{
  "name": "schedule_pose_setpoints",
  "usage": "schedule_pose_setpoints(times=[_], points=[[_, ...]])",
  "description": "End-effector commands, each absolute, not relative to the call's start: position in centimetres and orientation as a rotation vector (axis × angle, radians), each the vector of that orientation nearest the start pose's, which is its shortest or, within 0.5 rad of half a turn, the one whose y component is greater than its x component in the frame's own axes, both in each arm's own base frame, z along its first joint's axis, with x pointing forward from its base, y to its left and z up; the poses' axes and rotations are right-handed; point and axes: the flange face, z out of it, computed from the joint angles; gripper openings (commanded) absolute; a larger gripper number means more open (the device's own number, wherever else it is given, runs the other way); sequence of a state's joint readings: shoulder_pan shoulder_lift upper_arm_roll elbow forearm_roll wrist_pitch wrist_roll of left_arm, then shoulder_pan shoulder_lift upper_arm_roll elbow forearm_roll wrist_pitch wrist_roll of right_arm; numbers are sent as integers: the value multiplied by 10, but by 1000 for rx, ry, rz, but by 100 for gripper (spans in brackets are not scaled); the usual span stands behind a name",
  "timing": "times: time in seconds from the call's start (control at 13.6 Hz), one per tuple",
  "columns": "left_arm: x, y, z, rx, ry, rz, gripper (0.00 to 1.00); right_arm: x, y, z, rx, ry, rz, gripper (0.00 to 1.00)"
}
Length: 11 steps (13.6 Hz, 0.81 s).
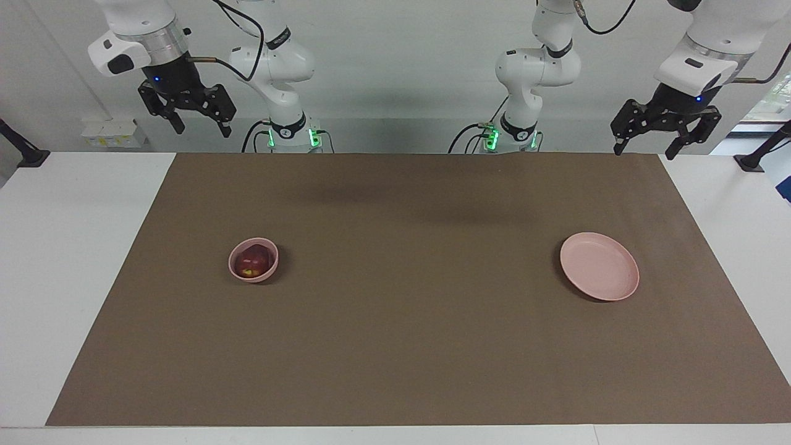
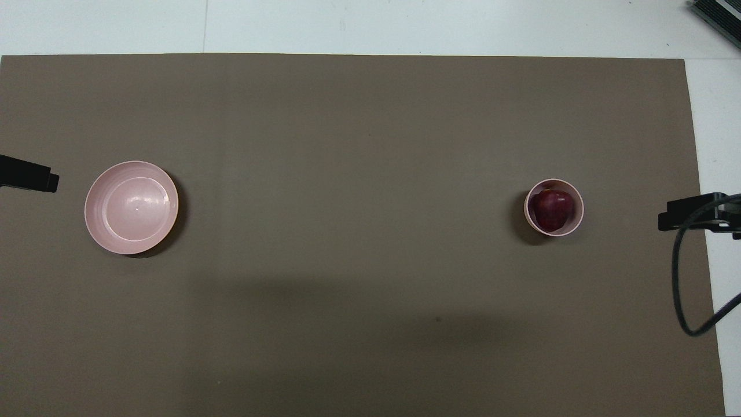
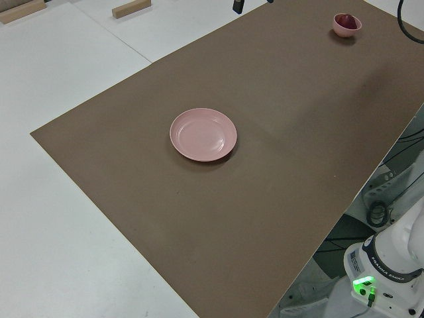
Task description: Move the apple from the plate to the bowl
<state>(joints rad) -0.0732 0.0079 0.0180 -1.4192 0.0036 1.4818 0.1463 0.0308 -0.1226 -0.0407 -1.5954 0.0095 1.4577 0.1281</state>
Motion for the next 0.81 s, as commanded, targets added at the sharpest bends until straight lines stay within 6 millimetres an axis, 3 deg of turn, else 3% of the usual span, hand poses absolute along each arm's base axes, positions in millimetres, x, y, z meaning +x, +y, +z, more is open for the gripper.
schedule_pose_setpoints(times=[0.0,0.22,0.74], points=[[537,-31,687,-3123,330,-75,100,502,-9,666,-3128,184,5,100],[533,-40,691,-3120,356,-82,100,503,-6,665,-3148,181,-10,100],[509,-39,703,-3118,367,-22,100,507,-11,663,-3137,203,-29,100]])
